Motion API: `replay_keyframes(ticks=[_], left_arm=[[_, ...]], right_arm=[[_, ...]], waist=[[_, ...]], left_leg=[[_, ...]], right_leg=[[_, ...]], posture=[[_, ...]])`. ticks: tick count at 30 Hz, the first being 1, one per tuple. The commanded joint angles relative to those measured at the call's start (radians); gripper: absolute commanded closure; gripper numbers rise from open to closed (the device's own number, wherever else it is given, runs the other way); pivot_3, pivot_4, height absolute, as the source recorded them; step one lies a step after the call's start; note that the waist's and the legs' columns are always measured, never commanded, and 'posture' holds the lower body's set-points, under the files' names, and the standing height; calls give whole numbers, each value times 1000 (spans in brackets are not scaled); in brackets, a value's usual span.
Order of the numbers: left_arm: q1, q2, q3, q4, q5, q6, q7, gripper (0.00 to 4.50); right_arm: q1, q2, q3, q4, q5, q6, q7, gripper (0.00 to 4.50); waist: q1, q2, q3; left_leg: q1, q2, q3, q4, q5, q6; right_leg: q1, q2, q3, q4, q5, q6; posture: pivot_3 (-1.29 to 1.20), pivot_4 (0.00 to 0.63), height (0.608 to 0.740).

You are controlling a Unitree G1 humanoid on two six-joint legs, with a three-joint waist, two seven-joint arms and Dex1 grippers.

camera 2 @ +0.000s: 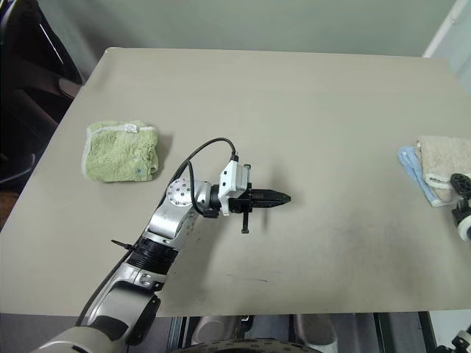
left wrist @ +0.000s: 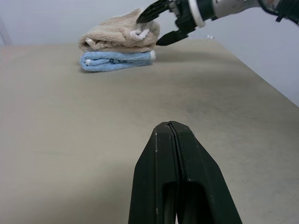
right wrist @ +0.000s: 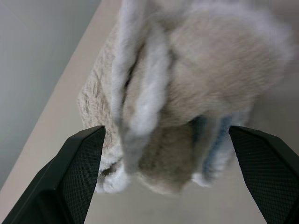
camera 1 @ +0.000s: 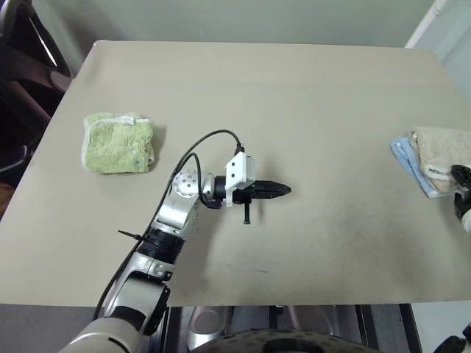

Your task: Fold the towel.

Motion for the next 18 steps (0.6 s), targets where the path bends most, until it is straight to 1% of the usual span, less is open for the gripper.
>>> replay_keyframes(ticks=[1,2,4,7,9,11,13,15,17,18], left_arm=[[-24,-10,13,10,-14,-19,-10,4500],[-31,-15,24,13,-29,-6,-8,4500],[-44,-18,48,17,-65,24,-12,4500],[-55,-8,69,29,-86,35,-25,4500],[-61,-6,87,30,-108,57,-28,4500],[-66,-3,112,13,-143,88,-30,4500],[-66,4,123,4,-155,99,-34,4500],[-55,26,131,-30,-182,145,-50,4500],[-42,51,134,-67,-210,197,-71,4500],[-32,63,137,-91,-218,219,-67,4321]], right_arm=[[72,-69,-42,-85,50,44,76,17],[110,-98,-39,-110,50,71,124,17],[202,-179,-22,-196,-25,109,262,17],[256,-237,-9,-312,-105,78,422,17],[263,-253,7,-378,-153,47,503,17],[244,-256,54,-493,-235,-31,613,17],[222,-242,95,-554,-300,-95,676,17],[194,-245,181,-601,-353,-124,724,17],[176,-247,252,-622,-398,-137,754,17],[158,-246,293,-628,-418,-143,764,2]], waist=[[0,0,0],[1,0,0],[3,3,0],[-3,2,0],[-7,2,0],[-8,2,0],[-8,2,0],[-9,2,0],[-10,2,0],[-10,2,0]], left_leg=[[0,0,0,0,0,0],[0,0,0,0,0,0],[0,0,0,0,-1,0],[-1,0,1,0,-2,-2],[0,0,1,0,-2,-2],[0,0,1,0,-3,-1],[0,0,1,0,-3,-1],[0,0,0,0,-3,-1],[0,0,0,1,-3,-1],[0,0,0,1,-3,-1]], right_leg=[[0,0,0,0,0,0],[0,0,0,0,-1,0],[0,0,0,0,-2,0],[0,1,0,0,-10,3],[0,1,0,0,-11,2],[0,1,0,0,-10,3],[0,1,0,1,-9,2],[0,2,0,1,-4,-2],[0,1,0,1,-4,-2],[0,1,0,1,-4,-2]], posture=[[0,150,733],[0,150,733],[0,150,733],[0,150,733],[0,150,733],[0,150,733],[0,150,733],[0,150,733],[0,150,733],[0,150,733]])
